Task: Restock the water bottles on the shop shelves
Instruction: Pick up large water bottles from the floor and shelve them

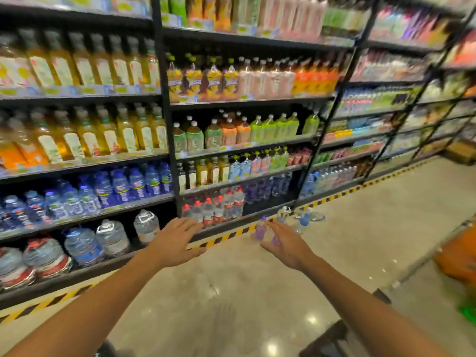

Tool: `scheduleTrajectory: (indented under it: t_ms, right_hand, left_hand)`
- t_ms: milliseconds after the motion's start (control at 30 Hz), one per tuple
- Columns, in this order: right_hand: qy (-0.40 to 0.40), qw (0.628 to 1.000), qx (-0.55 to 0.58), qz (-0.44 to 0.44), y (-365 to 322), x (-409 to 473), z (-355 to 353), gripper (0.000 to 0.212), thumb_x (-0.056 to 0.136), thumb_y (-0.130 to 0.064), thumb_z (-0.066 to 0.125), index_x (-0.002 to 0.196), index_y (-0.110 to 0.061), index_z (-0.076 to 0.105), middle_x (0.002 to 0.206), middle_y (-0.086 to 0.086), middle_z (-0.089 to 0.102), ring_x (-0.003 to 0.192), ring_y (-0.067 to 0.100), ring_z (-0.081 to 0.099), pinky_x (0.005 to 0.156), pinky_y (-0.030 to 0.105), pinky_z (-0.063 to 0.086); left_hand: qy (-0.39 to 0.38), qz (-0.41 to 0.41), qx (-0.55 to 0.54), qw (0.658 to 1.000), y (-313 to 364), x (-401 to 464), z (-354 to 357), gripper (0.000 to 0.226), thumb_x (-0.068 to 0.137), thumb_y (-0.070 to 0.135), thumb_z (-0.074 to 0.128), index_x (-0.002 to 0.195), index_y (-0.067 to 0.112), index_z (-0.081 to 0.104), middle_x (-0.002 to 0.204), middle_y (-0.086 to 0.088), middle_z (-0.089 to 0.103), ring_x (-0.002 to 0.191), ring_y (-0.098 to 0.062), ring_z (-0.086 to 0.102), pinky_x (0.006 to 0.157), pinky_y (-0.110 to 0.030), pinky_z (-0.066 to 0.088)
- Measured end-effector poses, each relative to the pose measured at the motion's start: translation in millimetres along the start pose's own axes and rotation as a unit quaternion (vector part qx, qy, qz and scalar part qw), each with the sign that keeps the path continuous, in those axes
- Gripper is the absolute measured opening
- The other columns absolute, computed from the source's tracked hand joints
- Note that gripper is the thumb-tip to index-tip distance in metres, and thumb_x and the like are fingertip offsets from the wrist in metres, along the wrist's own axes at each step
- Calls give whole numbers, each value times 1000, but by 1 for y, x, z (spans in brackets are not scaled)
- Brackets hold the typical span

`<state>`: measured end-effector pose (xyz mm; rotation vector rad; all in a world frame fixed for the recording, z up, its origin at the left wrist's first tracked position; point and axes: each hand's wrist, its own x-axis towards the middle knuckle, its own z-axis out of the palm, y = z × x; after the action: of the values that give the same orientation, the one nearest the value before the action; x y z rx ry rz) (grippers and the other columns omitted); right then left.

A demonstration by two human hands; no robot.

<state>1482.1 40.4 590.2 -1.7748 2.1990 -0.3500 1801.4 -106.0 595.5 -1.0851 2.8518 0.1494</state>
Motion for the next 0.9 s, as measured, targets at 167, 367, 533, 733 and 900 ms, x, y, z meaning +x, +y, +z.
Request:
scheduleTrajectory:
  t_ms: [167,367,533,733,900]
  right_hand:
    - [19,999,14,41,50,9,-10,71,98,-55,59,156,-21,37,162,2,39,149,22,34,122,33,25]
    - [23,994,45,100,85,49,-10,71,100,-51,58,157,-16,35,163,6,37,149,23,32,119,28,21]
    - [23,982,79,169,114,91,-12,72,100,-52,57,158,-17,33,163,5,36,149,23,33,119,29,24]
    - [19,967,112,226,167,138,-9,72,101,-53,54,159,-19,30,164,4,33,150,23,31,122,34,25]
    - [6,957,139,255,238,186,-8,72,101,-53,54,160,-18,30,164,6,33,150,23,31,121,33,24]
  left_hand:
    - [-12,50,4,999,20,78,5,85,95,76,29,161,25,18,168,2,18,155,-20,15,127,-39,10]
    - [-43,90,-5,995,20,177,15,85,95,76,32,162,27,16,169,2,16,155,-21,15,127,-39,13]
    - [-62,137,-14,989,20,260,26,84,95,73,38,161,25,20,167,2,23,153,-20,21,124,-38,18]
    - [-87,165,-26,982,29,365,41,81,94,71,41,158,23,27,165,-1,27,151,-23,27,122,-40,25]
    - [-124,184,-36,974,49,454,65,81,96,67,45,159,21,24,164,-1,28,150,-23,26,122,-36,20]
